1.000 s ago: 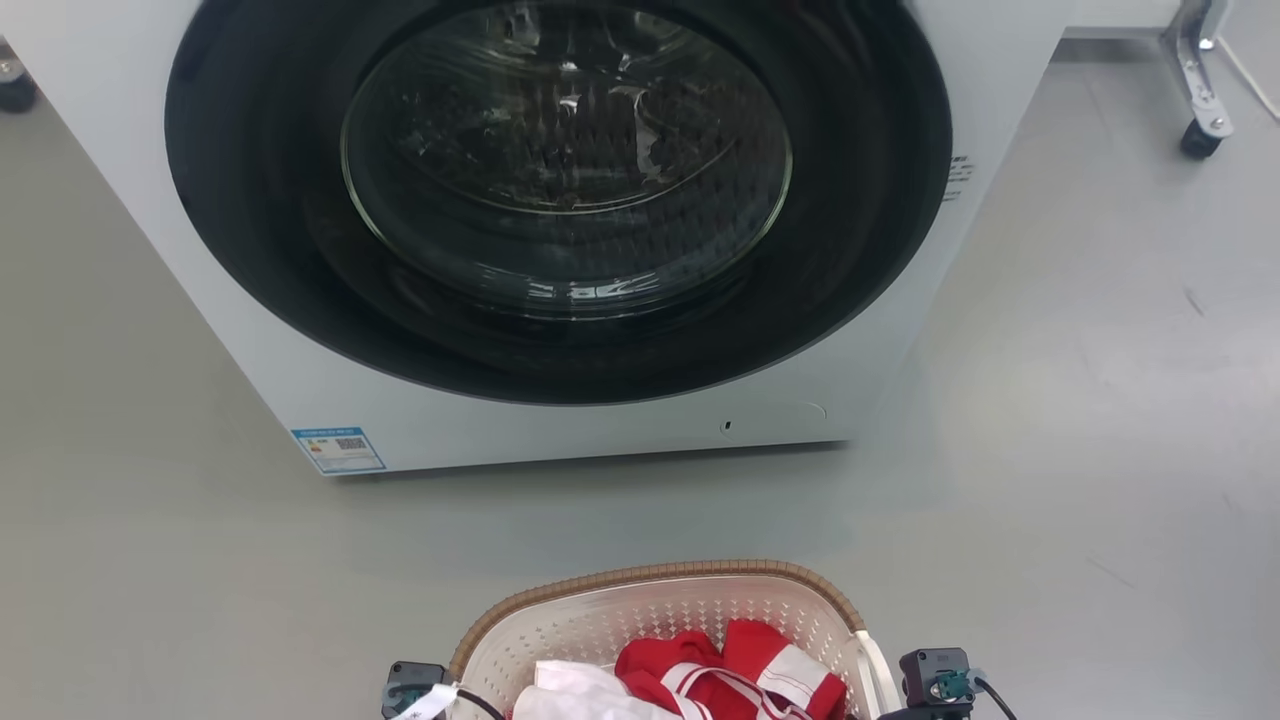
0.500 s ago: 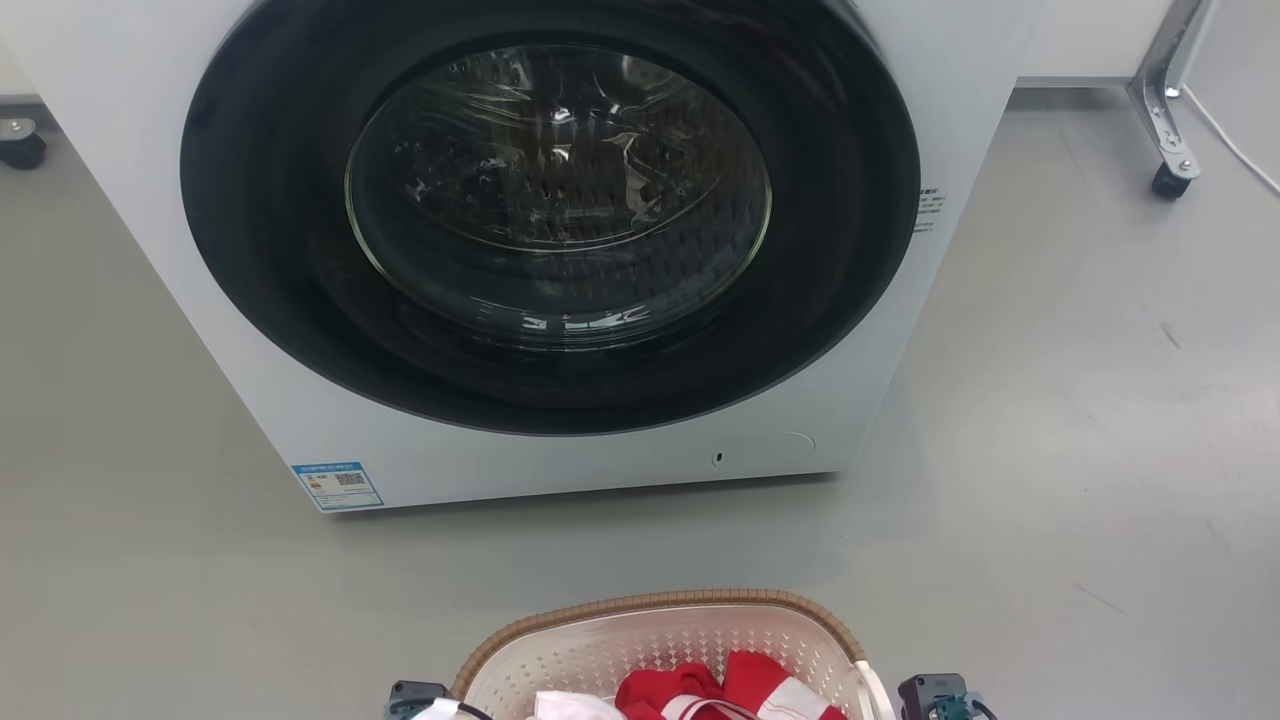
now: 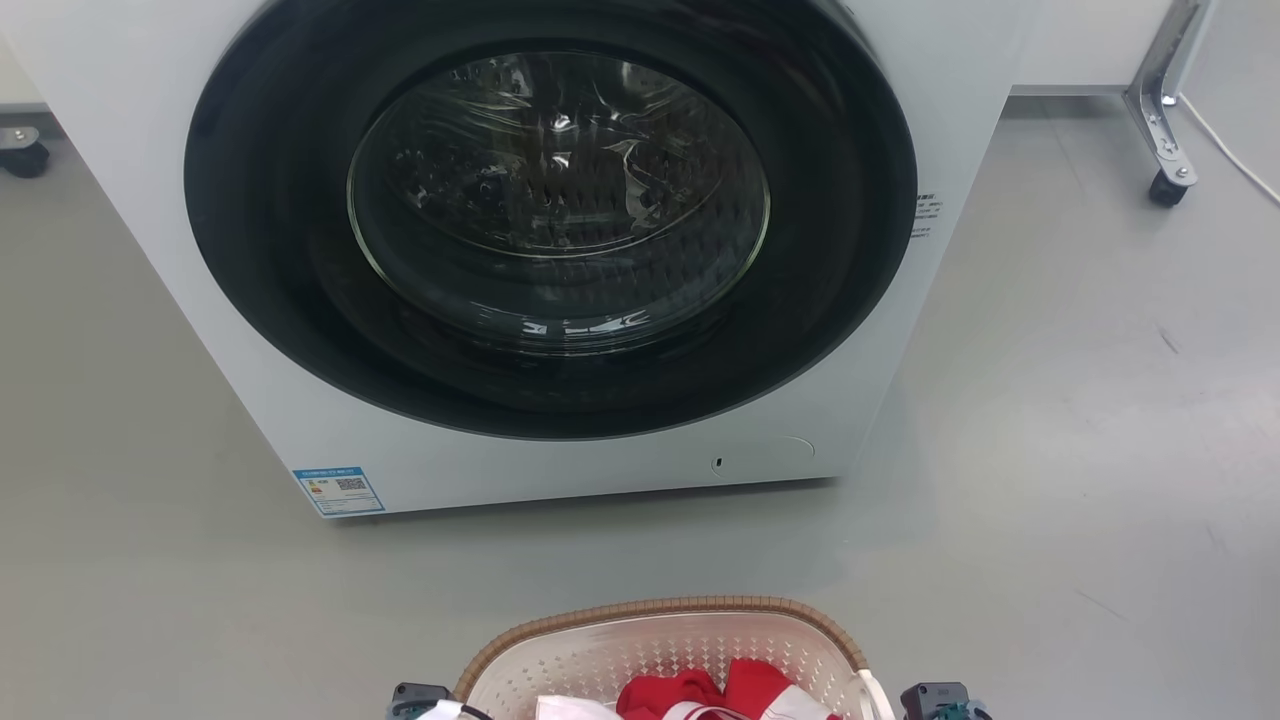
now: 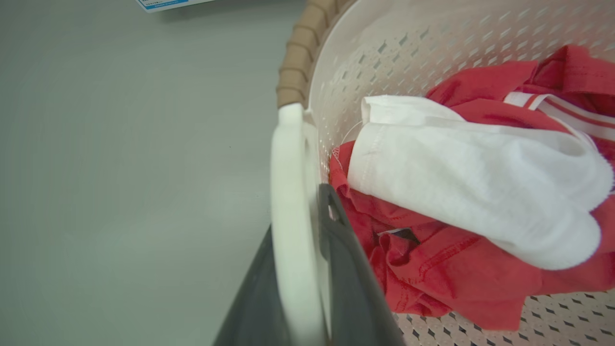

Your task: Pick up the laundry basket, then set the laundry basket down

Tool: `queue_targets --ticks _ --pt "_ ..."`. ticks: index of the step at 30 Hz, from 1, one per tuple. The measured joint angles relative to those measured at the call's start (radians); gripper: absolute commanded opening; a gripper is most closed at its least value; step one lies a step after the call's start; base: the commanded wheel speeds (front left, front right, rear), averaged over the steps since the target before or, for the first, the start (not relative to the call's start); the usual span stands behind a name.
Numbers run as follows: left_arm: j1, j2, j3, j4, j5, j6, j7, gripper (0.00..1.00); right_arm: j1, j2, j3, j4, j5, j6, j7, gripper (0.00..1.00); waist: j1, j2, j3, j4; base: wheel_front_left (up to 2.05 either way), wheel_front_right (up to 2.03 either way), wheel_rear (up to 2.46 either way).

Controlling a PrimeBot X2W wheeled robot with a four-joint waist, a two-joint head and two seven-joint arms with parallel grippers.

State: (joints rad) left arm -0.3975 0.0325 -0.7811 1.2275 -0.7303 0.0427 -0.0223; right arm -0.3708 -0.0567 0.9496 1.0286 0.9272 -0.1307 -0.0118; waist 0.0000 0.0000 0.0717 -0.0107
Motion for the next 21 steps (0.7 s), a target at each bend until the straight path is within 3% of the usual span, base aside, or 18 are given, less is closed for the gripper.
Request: queue_targets --ticks 21 --pt "0.000 0.000 -0.006 0.001 -0.007 0.001 0.000 0.00 -0.009 0.000 0.043 0.012 0.042 0.000 -0.025 0.00 0.0000 0.0001 0.012 0.003 0.00 0.00 0.00"
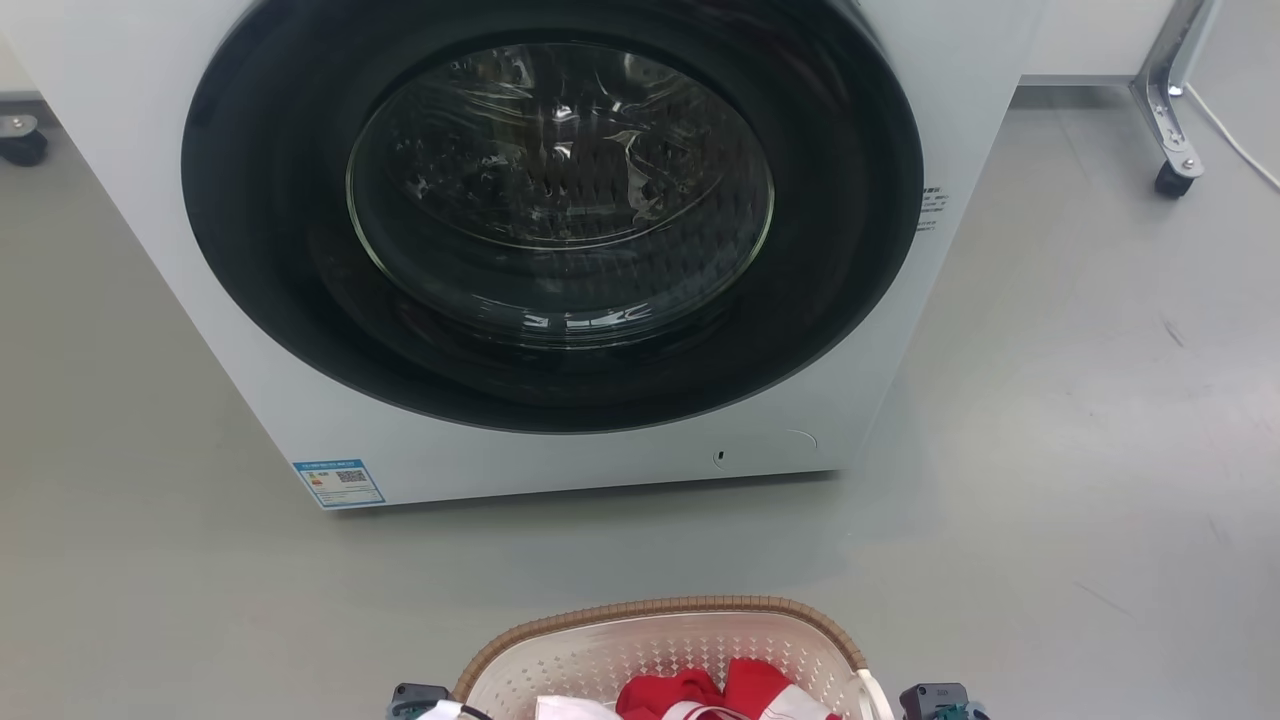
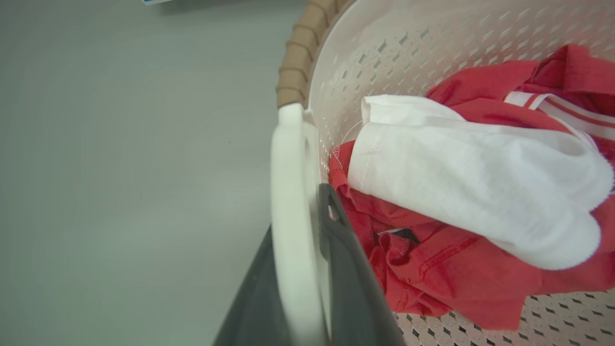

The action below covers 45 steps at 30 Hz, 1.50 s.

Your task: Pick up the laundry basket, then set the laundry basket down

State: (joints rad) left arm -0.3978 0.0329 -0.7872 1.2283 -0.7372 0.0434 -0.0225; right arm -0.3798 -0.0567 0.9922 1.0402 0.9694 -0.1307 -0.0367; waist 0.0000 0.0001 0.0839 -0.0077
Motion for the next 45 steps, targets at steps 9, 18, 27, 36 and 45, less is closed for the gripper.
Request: queue_targets --ticks 9,18,27,36,45 --pt "-0.002 0.000 -0.002 0.002 -0.001 0.000 -0.001 0.00 -0.007 0.000 0.017 0.004 0.020 0.000 -0.010 0.00 0.0000 0.0000 0.009 0.000 0.00 0.00 0.00" --pt "-0.044 0.001 -0.003 0.005 -0.001 0.000 -0.005 0.00 -0.072 0.000 0.025 0.012 0.027 0.000 -0.024 0.00 0.0000 0.0000 0.049 0.002 0.00 0.00 0.00" --pt "-0.125 0.011 -0.002 0.002 -0.001 0.001 -0.007 0.00 -0.166 -0.001 0.027 0.014 0.027 -0.001 -0.037 0.00 0.0001 0.0000 0.105 0.006 0.00 0.00 0.00" --pt "-0.263 0.030 -0.008 -0.014 0.019 0.003 -0.023 0.00 -0.313 -0.002 0.016 0.025 0.026 -0.001 -0.067 0.00 0.0002 0.0000 0.204 0.014 0.00 0.00 0.00" --pt "-0.355 0.029 -0.008 -0.022 0.029 0.011 -0.032 0.00 -0.414 -0.006 0.012 0.050 0.013 -0.001 -0.093 0.00 0.0002 0.0001 0.329 0.026 0.00 0.00 0.00"
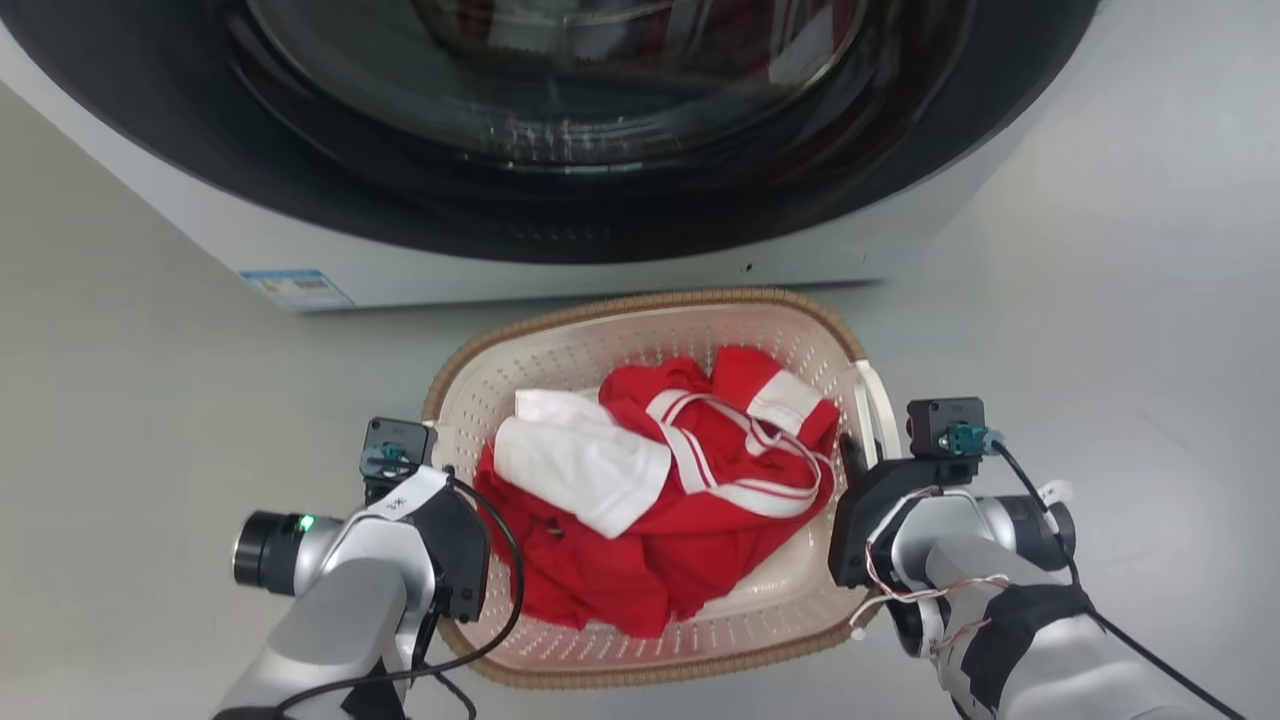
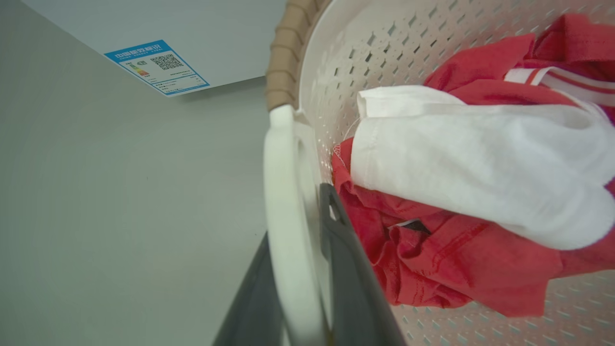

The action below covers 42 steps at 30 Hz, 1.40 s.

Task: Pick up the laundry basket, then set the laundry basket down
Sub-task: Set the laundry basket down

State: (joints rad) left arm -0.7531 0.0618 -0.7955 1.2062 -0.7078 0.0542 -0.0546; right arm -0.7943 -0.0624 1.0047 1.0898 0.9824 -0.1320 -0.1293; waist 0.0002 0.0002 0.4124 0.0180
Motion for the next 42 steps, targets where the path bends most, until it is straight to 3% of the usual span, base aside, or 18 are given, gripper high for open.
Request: queue_targets --ticks 27,42 --pt "-0.214 -0.003 0.000 -0.018 0.034 0.013 -0.044 0.00 -0.241 -0.004 -0.016 0.085 -0.052 0.000 -0.075 0.00 0.0000 0.0000 0.390 0.052 0.00 0.00 0.00" --pt "-0.255 0.001 -0.012 0.005 0.048 0.010 -0.090 0.00 -0.244 -0.004 -0.013 0.082 -0.052 0.000 -0.101 0.00 -0.0003 -0.0002 0.450 0.076 0.00 0.00 0.00"
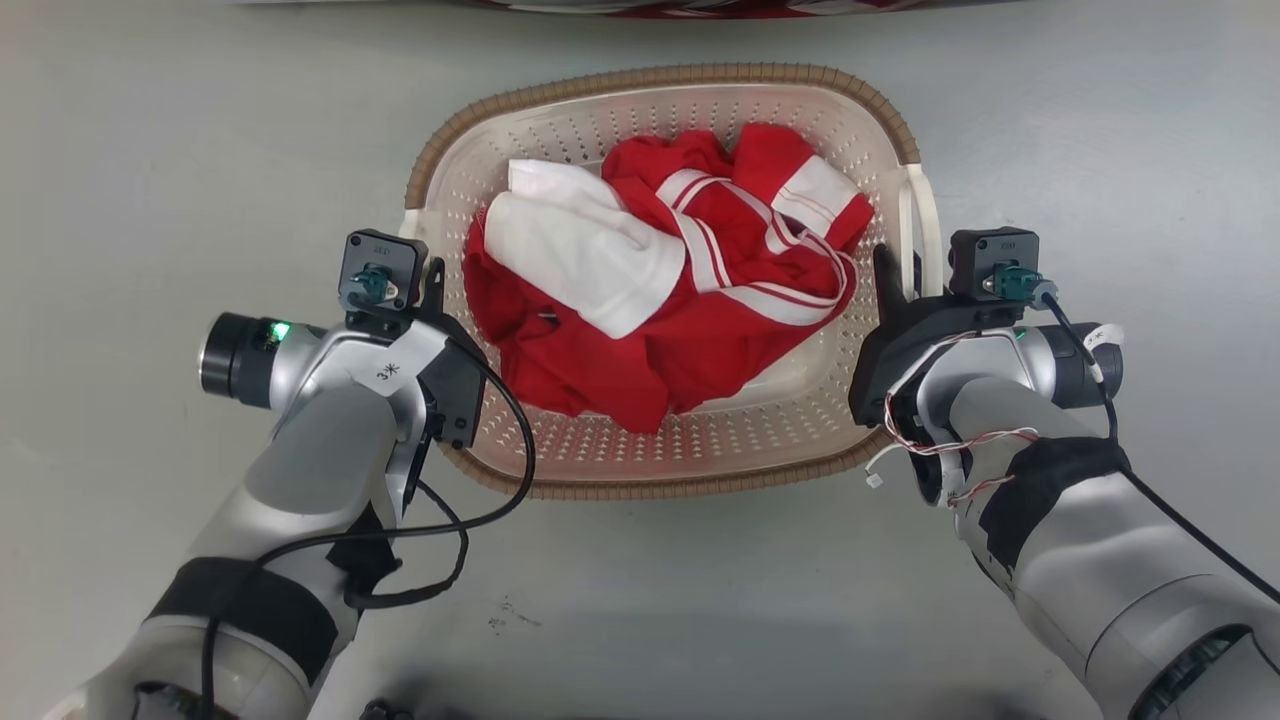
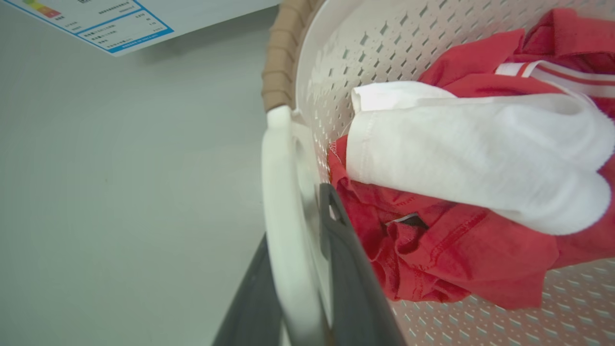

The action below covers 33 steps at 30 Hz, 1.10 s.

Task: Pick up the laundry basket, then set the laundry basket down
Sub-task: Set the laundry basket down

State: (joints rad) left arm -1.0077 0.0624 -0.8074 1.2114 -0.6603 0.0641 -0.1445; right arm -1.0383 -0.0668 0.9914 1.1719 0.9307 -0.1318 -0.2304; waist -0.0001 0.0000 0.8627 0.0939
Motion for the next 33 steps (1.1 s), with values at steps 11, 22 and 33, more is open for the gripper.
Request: queue_targets --ticks 11,22,33 --pt "-0.036 0.000 -0.003 0.007 0.004 0.002 -0.035 0.00 -0.039 -0.003 0.000 0.001 -0.006 0.000 -0.009 0.00 0.0000 0.0000 0.034 0.007 0.00 0.00 0.00" --pt "-0.036 -0.005 -0.010 0.020 0.030 0.002 -0.053 1.00 -0.037 -0.001 0.006 0.003 -0.007 0.000 -0.018 1.00 0.0000 0.0000 0.013 0.014 0.00 0.00 0.00" --pt "-0.032 -0.008 -0.005 0.037 0.028 0.006 -0.061 1.00 -0.037 -0.001 0.010 0.008 -0.008 0.000 -0.019 1.00 0.0000 0.0000 -0.029 0.019 0.00 0.00 0.00"
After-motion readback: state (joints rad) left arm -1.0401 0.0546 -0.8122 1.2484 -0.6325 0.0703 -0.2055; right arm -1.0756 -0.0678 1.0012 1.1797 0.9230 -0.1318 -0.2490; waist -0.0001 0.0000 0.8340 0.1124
